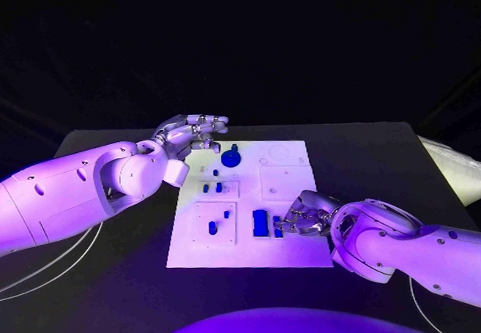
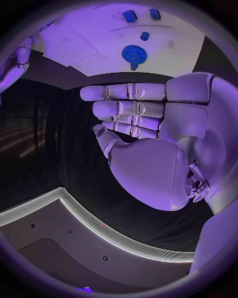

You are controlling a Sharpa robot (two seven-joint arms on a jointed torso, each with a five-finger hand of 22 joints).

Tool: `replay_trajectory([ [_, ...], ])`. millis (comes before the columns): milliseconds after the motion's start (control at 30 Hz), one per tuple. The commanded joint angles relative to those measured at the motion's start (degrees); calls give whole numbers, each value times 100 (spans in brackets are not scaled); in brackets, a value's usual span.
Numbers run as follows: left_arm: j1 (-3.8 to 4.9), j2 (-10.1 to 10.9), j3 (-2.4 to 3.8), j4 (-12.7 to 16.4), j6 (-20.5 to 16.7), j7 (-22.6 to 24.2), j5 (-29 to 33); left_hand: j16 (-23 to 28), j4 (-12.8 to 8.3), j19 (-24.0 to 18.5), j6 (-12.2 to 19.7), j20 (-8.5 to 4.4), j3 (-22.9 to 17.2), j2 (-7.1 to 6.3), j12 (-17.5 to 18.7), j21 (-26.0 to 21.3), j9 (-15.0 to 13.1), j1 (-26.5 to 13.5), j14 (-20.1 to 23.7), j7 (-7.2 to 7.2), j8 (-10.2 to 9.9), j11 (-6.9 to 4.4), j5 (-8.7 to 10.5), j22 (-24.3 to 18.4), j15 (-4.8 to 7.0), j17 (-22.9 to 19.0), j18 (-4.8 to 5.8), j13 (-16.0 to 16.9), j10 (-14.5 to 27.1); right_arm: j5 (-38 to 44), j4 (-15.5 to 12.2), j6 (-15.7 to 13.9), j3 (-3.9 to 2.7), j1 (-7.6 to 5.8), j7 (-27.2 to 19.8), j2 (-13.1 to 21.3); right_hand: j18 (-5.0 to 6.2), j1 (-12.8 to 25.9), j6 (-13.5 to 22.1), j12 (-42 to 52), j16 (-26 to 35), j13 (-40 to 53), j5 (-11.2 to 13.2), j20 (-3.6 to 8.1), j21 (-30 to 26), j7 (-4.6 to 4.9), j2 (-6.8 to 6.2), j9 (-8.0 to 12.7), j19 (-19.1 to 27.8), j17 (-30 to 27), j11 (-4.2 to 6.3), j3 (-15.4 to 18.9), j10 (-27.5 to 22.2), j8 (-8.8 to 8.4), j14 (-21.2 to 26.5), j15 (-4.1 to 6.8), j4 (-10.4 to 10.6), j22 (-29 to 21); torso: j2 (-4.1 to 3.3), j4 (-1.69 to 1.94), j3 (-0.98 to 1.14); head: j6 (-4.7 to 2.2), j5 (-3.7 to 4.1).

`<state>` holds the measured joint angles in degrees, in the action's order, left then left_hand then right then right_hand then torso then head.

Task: Assemble the parts on the task board

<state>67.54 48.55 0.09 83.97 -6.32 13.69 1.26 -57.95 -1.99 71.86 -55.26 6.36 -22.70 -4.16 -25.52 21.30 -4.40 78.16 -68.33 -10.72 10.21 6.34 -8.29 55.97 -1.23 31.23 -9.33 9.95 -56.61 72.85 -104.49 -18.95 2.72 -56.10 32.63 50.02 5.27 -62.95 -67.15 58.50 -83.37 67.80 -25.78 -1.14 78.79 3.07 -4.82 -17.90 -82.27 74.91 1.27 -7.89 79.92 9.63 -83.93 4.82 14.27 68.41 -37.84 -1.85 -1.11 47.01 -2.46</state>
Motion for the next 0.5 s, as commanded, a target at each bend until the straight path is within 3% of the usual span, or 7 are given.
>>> replay_trajectory([
  [33, -1, -14, 2, 3, 123, 16, -29, -21, -47, 5, 42, 35, -1, 10, -32, -27, -1, -20, 45, -17, 34, -2, -25, -5, -6, 4, -98, 4, 37, 97, -12, 81, 1, 2, -26, -11, -109, 84, 21, -11, -10, 14, 316, -11, 19, 18, 10, -17, -42, 586, -15, 173, 16, -11, -435, 12, 60, 3, -1, 2, -1, 3, 5],
  [133, -1, -14, 2, 1, 124, 15, -29, -21, -47, 5, 42, 35, -1, 10, -32, -27, -1, -20, 45, -17, 34, -2, -25, -5, -6, 4, -98, 4, 37, 137, -14, 75, 1, 2, -33, 3, -107, 108, 26, -12, -11, 26, 584, -10, 15, 16, 19, -33, -38, 588, -15, 333, 14, -7, -435, 12, 121, -1, -2, 2, 0, 10, 5],
  [333, -1, -11, 2, -1, 124, 13, -29, -21, -47, 5, 42, 35, -1, 10, -32, -27, -1, -20, 45, -17, 34, -2, -25, -5, -6, 4, -98, 4, 37, 205, -21, 132, 1, 2, -113, 56, -106, -29, 37, -19, -4, 35, 709, -8, 9, 15, 32, -48, -33, 580, -15, 440, 6, -4, -433, 12, 71, -6, 2, -2, 3, 12, 3],
  [500, -1, 5, 2, 2, 123, 13, -29, -21, -47, 5, 42, 35, -1, 10, -32, -27, -1, -20, 45, -17, 34, -2, -25, -5, -6, 4, -98, 4, 37, 235, -2, 255, 1, 3, -290, 101, -104, -380, 49, -26, -2, 50, 1299, -4, 3, 24, 140, -75, -27, 580, -18, 539, -3, 4, -433, 11, -129, -8, 1, -9, 4, 17, 2],
])
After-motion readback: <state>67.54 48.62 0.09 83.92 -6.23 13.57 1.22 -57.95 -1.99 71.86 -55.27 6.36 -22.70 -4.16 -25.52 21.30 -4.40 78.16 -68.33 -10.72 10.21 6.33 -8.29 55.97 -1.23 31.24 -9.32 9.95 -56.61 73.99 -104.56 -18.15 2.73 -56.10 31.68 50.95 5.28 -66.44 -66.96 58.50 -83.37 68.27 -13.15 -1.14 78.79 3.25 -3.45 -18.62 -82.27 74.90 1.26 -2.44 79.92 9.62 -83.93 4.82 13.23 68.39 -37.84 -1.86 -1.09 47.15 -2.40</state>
